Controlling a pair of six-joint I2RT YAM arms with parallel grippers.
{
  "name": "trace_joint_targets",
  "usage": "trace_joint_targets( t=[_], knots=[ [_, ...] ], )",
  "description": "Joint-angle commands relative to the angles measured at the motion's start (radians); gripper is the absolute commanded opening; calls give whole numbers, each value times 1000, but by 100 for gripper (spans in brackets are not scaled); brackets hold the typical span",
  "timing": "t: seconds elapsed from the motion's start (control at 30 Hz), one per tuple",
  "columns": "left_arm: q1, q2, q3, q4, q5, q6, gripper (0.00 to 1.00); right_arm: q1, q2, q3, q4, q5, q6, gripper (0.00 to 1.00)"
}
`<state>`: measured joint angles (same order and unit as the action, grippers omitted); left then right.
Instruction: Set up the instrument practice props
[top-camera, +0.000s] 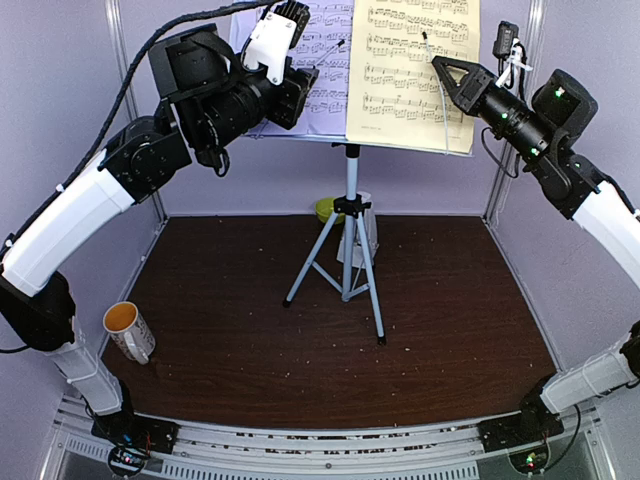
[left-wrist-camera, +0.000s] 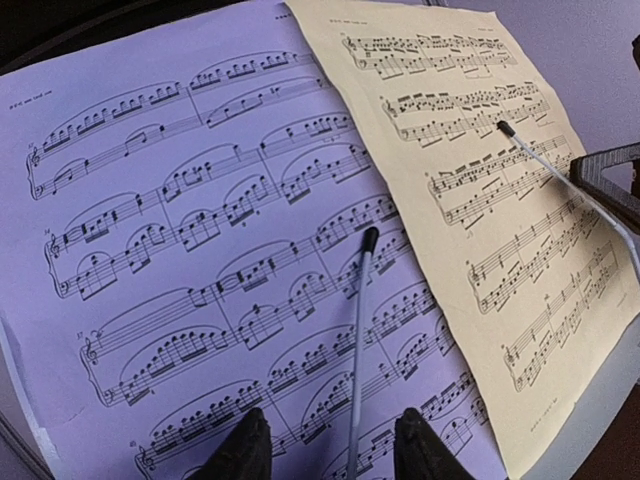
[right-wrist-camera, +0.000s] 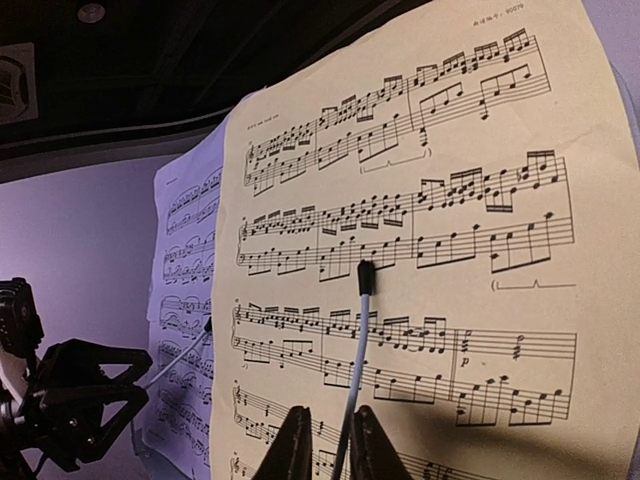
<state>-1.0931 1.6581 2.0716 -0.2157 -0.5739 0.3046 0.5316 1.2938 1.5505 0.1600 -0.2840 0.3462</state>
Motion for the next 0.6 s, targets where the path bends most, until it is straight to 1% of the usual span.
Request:
trace_joint_targets(
  t=[0.0, 0.13, 0.37, 0.57],
  knots=[
    [20, 17, 38, -27, -46, -28, 42, 1, -22, -15, 3, 26, -5, 15],
    [34, 15, 38, -52, -67, -46, 41, 1, -25, -17, 1, 35, -10, 11],
    [36, -28, -22, -10, -117, -50, 31, 1, -27, -21, -1, 49, -20, 6],
    [36, -50, -59, 10, -128, -52, 30, 1, -28, -23, -5, 52, -26, 4]
  ],
)
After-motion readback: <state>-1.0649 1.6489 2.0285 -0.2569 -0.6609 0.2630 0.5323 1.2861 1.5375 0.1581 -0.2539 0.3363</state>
